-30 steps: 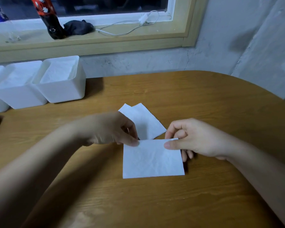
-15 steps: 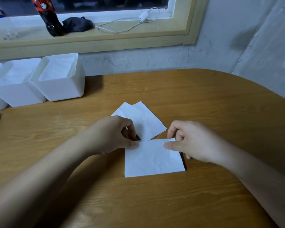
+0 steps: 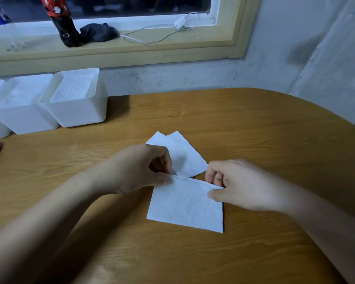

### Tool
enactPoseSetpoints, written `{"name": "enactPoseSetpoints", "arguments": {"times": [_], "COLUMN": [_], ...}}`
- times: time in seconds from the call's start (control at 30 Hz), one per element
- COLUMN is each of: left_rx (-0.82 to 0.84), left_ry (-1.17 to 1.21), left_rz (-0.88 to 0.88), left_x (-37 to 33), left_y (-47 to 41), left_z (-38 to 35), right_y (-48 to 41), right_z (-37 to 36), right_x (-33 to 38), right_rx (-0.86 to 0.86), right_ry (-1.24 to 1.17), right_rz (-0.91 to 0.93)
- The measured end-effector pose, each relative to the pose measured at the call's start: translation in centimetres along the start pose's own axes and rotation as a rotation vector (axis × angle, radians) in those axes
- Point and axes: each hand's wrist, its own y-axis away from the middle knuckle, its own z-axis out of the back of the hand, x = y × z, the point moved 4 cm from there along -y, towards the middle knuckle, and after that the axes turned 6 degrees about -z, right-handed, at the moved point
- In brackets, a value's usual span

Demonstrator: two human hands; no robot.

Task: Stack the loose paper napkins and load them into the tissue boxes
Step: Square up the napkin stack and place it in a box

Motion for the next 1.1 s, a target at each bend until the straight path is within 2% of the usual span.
{"name": "enactPoseSetpoints", "arguments": {"times": [0.17,0.27,0.37,0.53,0.63,0.73,1.1], "left_rx": [0.159,0.202,0.070,-0.162,-0.202,-0.172,-0.144], "left_ry": [0.082,0.095,0.177,0.326,0.287,0.242,0.088], "left_rz": [-0.005,-0.012,-0.066,-0.045,0.029,0.066,0.032], "left_x": [-0.4,-0.1,-0.1,0.9,2.0,2.7,4.2], "left_y": [0.5,0.6,-0.6,-5.2,-8.2,-10.3,-12.5], "left_z": [1.7,3.0,4.7,6.3,6.3,5.7,3.6], "right_y": [0.7,1.2,0.8,-1.1,-2.3,-3.2,-4.4], "right_z": [0.1,0.4,1.1,1.7,1.6,1.3,0.6], "right_x": [0.6,1.4,1.9,1.9,1.9,1.7,0.9], "right_rx": [0.034,0.081,0.055,-0.061,-0.071,-0.062,-0.113], "right_ry": [-0.059,-0.257,-0.420,-0.590,-0.614,-0.619,-0.486], "right_rz": [0.058,0.104,0.120,0.019,-0.032,-0.083,-0.168]}}
